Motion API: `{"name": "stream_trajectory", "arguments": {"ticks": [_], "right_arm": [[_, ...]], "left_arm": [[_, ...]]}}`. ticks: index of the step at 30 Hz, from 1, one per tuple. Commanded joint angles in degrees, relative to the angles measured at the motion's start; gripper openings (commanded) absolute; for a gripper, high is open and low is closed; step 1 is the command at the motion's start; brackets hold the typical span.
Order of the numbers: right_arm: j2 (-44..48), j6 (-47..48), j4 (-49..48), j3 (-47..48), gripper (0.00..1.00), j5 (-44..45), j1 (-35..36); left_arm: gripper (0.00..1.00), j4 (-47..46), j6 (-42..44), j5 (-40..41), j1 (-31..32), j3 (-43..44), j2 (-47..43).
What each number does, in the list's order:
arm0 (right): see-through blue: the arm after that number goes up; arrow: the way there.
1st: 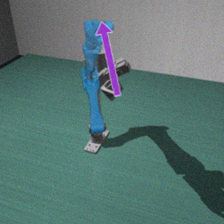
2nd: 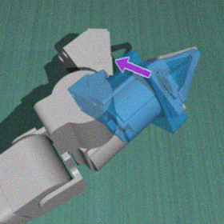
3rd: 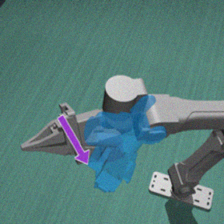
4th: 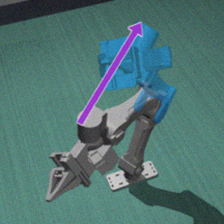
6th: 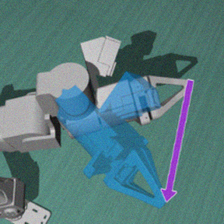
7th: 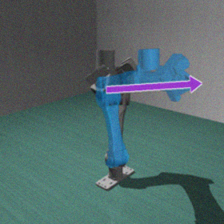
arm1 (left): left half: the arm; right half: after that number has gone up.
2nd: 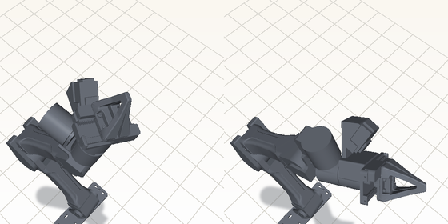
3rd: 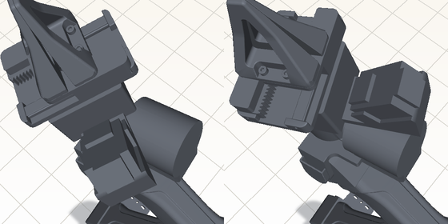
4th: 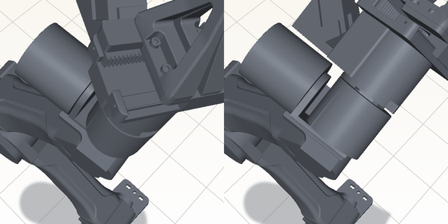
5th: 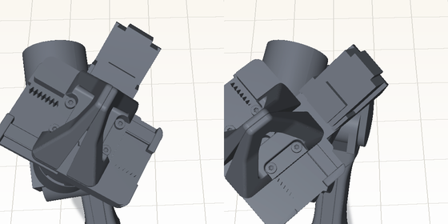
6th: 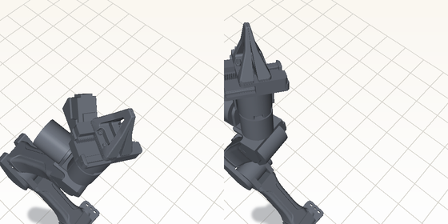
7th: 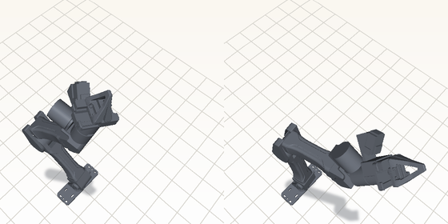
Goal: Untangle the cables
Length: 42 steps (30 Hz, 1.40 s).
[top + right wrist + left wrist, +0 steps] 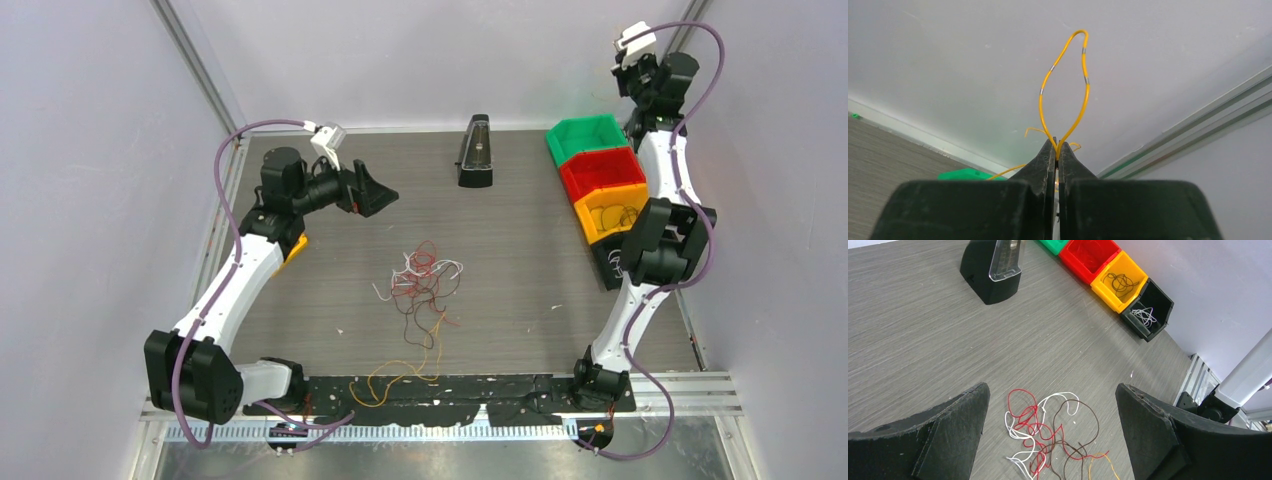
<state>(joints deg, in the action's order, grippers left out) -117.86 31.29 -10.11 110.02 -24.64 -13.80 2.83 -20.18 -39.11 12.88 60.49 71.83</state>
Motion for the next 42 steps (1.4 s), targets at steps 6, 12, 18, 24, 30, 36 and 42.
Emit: {"name": "stream_trajectory", "arguments": {"ticks": [6,12,18,24,30,36,42], "right_arm": [[-3.74,-0.43,9.55,2.74,0.05,-1.27,0.2],[-8.63,1.16,15.01,5.89,0.05,0.41,0.14],[-14.9,2.97,15.44,9.76,0.05,3.16,0.21],[-20.36,10.68,14.62,13.02,0.06,5.1,0.94],[-22.78,17.59,17.99,14.51,0.05,5.16,1.69],[-18.54,16.94,18.15,10.58,0.29,3.35,1.67],[-12.92,14.03,19.18,7.76,0.57,0.16,1.67]], "left_arm": [[1.0,-2.42,0.04,-0.89,-0.73,-0.45,-1.39],[1.0,-1.3,0.38,-0.75,-1.09,-0.63,-1.75],[1.0,-1.2,0.01,-0.48,-1.11,-0.89,-1.68],[1.0,-0.7,-0.16,-0.03,-1.06,-0.61,-1.46],[1.0,0.1,0.02,0.43,-1.11,-0.58,-1.77],[0.99,-0.98,-0.64,0.64,-1.11,-1.41,-2.25],[1.0,-2.05,-0.88,0.6,-1.11,-2.14,-2.65]]}}
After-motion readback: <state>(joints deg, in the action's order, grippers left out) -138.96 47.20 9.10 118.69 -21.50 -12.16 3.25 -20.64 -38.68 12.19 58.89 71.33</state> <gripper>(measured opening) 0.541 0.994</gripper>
